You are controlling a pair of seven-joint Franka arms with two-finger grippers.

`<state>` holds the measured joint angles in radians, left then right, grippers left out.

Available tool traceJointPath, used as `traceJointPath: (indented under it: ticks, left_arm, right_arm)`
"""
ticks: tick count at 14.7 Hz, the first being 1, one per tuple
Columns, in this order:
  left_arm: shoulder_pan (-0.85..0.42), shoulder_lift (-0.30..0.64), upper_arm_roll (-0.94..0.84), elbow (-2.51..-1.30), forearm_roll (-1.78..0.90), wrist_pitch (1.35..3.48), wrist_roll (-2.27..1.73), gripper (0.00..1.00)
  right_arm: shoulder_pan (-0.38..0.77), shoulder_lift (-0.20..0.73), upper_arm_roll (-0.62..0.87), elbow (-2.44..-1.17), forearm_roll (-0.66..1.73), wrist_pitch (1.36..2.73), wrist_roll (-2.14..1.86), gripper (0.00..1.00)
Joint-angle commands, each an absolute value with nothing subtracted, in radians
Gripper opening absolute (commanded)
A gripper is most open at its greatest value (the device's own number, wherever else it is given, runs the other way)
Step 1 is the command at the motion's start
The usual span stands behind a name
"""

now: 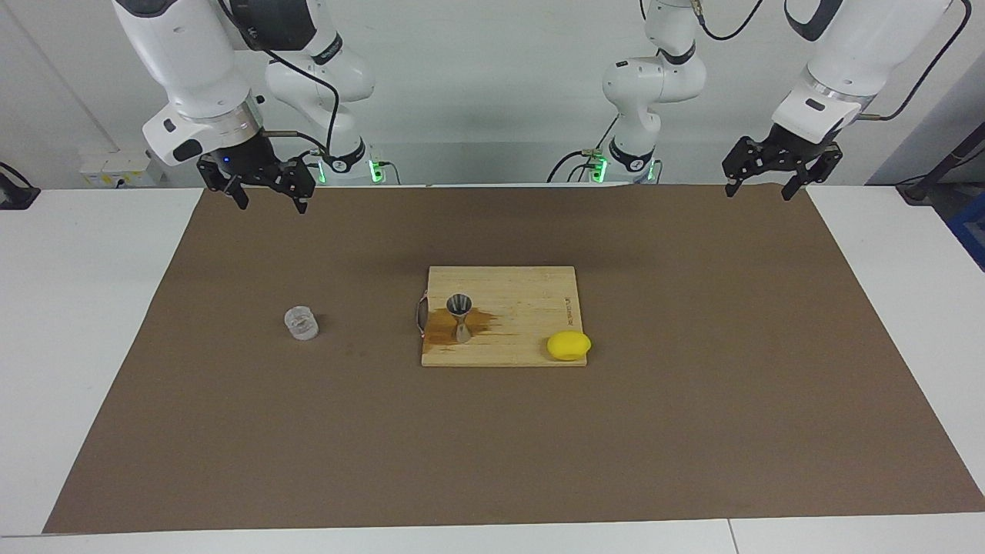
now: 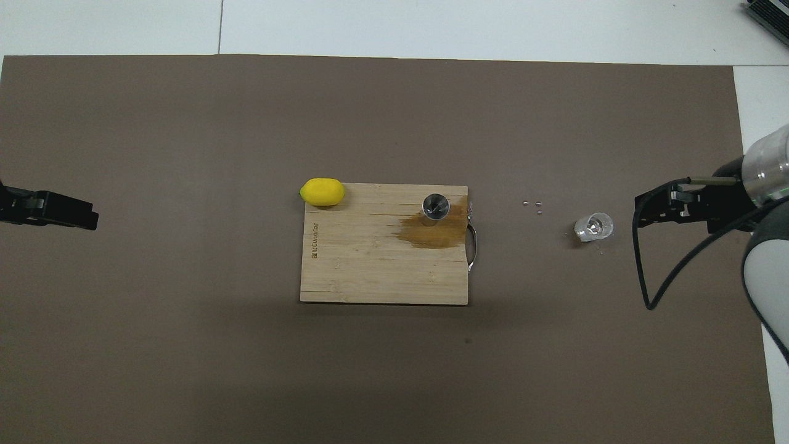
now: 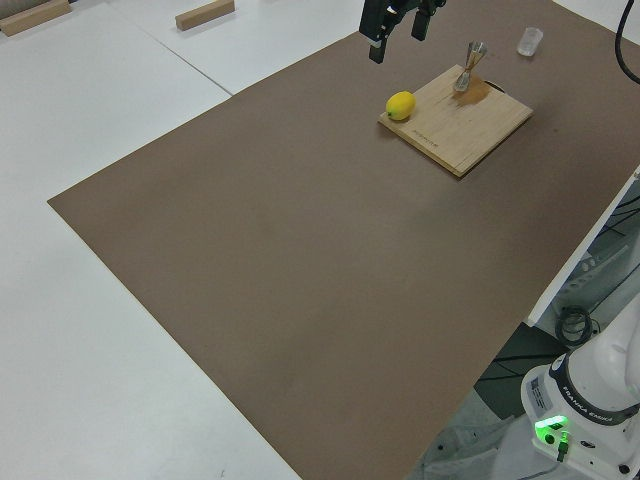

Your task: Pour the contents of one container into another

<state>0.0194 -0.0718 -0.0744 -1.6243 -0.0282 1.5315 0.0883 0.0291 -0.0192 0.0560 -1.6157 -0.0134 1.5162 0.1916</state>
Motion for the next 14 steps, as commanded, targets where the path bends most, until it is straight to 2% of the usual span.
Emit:
traceJointPath:
  ticks: [1, 14]
  left_arm:
    - [0.029, -0.078, -0.08, -1.628, -0.018, 1.519, 0.097, 1.0]
    - [0.029, -0.078, -0.08, -1.628, -0.018, 1.519, 0.097, 1.0]
  right_arm:
    - [0.011, -0.012, 0.06, -1.605, 0.008, 1.572, 0.147, 1.0]
    - [0.026, -0.018, 0.061, -1.606, -0.057, 1.548, 0.153, 1.0]
